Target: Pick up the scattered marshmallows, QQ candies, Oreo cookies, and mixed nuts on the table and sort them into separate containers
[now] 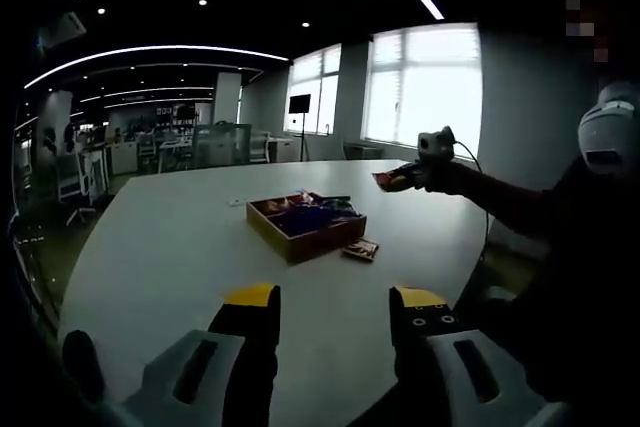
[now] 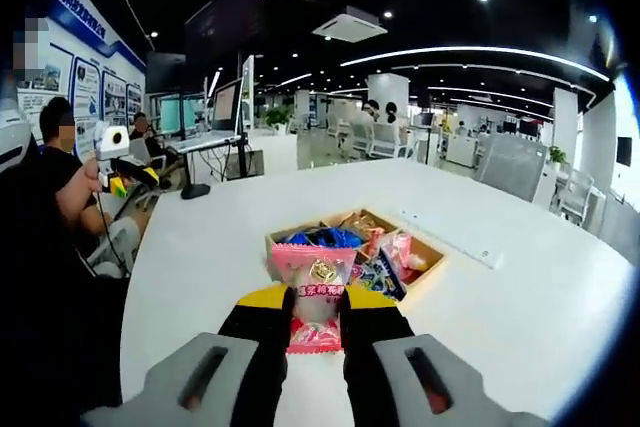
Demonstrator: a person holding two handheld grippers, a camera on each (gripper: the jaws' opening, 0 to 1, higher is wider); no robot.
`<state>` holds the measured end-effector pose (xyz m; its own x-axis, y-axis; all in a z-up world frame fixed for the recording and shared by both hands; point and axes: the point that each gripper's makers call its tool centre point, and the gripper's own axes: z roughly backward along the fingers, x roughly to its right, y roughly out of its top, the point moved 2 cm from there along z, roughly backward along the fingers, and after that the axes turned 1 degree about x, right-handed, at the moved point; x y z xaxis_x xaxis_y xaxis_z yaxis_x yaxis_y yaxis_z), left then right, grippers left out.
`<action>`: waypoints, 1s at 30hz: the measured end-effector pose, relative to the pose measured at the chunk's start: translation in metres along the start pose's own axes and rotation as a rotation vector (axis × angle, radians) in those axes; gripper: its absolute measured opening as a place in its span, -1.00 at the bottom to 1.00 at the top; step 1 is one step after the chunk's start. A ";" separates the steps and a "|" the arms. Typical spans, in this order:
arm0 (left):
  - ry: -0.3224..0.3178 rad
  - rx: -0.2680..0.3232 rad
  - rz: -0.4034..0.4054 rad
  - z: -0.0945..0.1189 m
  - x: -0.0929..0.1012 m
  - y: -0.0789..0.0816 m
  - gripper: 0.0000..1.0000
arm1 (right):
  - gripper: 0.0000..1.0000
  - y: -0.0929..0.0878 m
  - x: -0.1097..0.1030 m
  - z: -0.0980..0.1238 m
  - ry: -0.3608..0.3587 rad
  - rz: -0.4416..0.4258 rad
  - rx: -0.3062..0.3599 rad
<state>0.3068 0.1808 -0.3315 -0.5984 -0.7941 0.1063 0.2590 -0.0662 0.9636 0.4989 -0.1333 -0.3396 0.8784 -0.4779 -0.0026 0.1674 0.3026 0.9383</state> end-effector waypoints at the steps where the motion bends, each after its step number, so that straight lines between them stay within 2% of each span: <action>1: 0.000 -0.001 0.001 0.000 0.000 0.000 -0.03 | -0.69 0.001 0.001 -0.001 -0.002 0.000 0.002; 30: 0.002 0.005 0.015 0.000 0.000 -0.001 -0.03 | -0.69 0.023 0.026 -0.019 -0.082 -0.036 0.047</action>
<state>0.3066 0.1810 -0.3329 -0.5929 -0.7963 0.1200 0.2638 -0.0513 0.9632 0.5339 -0.1231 -0.3249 0.8322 -0.5544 -0.0103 0.1754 0.2456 0.9534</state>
